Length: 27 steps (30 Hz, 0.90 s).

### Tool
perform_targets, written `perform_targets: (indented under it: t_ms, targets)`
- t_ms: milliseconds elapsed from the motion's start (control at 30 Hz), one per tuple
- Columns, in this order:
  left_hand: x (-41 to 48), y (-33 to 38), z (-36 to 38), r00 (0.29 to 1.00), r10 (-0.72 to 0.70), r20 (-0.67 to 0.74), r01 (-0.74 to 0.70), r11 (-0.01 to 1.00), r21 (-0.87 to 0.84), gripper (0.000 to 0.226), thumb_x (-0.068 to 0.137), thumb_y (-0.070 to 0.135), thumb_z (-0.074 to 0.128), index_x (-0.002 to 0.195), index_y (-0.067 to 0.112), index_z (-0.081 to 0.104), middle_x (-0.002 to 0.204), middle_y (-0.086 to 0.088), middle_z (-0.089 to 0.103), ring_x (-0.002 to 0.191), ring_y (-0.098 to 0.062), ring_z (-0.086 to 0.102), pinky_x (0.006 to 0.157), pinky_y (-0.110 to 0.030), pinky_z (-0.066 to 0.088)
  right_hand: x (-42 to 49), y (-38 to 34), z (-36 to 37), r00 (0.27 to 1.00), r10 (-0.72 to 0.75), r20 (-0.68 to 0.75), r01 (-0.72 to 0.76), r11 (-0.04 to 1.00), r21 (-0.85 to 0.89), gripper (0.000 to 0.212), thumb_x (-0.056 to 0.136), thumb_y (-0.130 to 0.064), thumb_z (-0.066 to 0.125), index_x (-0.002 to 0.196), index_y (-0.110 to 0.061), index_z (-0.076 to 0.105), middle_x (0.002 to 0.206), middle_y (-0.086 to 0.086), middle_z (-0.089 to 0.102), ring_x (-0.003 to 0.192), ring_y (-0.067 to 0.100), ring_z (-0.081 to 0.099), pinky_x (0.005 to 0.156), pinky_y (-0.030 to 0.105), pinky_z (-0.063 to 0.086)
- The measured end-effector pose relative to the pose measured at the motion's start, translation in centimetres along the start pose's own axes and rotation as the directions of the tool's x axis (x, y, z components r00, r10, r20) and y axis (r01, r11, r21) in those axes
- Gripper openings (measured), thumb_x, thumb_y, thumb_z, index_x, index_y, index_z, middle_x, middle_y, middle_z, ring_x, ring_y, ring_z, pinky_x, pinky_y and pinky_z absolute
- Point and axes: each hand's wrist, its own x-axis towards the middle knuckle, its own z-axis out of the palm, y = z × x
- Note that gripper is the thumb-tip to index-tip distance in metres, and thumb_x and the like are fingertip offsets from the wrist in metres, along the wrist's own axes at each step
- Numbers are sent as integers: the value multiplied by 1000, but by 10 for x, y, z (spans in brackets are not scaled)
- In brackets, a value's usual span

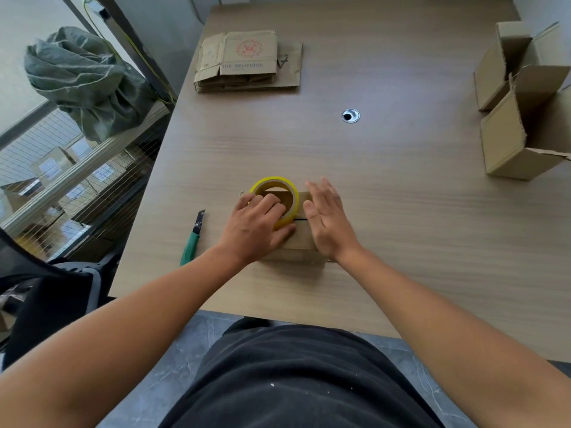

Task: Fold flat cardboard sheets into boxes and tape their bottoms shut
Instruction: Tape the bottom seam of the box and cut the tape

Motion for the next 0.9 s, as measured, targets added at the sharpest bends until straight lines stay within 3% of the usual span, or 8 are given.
perform_targets:
  t_ms: [167,233,300,333,467,700,800,900]
  targets:
    - [15,-35,-28,964,264,11,-262,959,-109,37,92,49,66,76,15,60,75,-1,62,81,-26,63,110,-41,41,-4,-4,-5,998,56,-4,-56,998,-21,62,103,-42,20,159,-16,23,164,3,24,153,12,7,116,12,-2]
    - [27,-39,-48,948,309,75,-287,933,-216,42,91,55,64,78,15,63,70,-3,65,73,-28,65,95,-40,53,-4,-7,-5,997,75,16,-74,995,-72,63,103,-46,17,160,-18,22,164,3,24,153,14,8,118,17,1]
    - [37,-37,-68,946,272,177,-216,935,-282,43,92,58,57,89,16,68,69,-4,67,63,-31,65,65,-36,55,-4,-8,-6,996,84,28,-80,988,-134,63,104,-48,15,160,-19,21,163,3,24,152,14,9,119,21,4]
    - [42,-36,-77,949,223,223,-153,944,-294,40,92,56,57,99,18,70,70,-2,68,60,-30,63,58,-32,50,-5,-9,-7,995,89,40,-82,984,-160,62,106,-48,16,160,-19,19,163,2,24,152,14,8,120,23,5]
    - [58,-58,-97,910,26,414,113,945,-308,45,91,52,63,130,29,62,66,17,52,65,-15,50,66,-28,37,-4,-12,-9,993,105,63,-85,961,-263,64,106,-51,21,161,-19,16,161,1,23,151,16,9,122,29,9]
    - [39,-109,-90,752,-184,634,301,950,-82,39,83,68,62,96,34,77,91,1,69,96,-24,61,82,-34,50,3,-12,-7,988,131,80,-98,938,-332,67,105,-52,29,161,-19,14,153,1,27,147,22,13,123,32,11]
    - [29,-108,-73,726,-221,651,365,926,-93,39,84,66,64,97,32,78,99,-1,72,97,-24,60,78,-31,46,4,-12,-7,987,135,84,-97,931,-352,68,105,-51,34,162,-22,12,152,0,26,146,21,13,123,32,10]
    - [21,-107,-59,724,-249,644,402,910,-100,39,83,66,66,95,31,79,91,0,68,89,-21,55,73,-29,40,7,-12,-7,987,135,82,-96,925,-367,69,104,-51,37,162,-23,12,152,1,26,145,21,13,122,31,10]
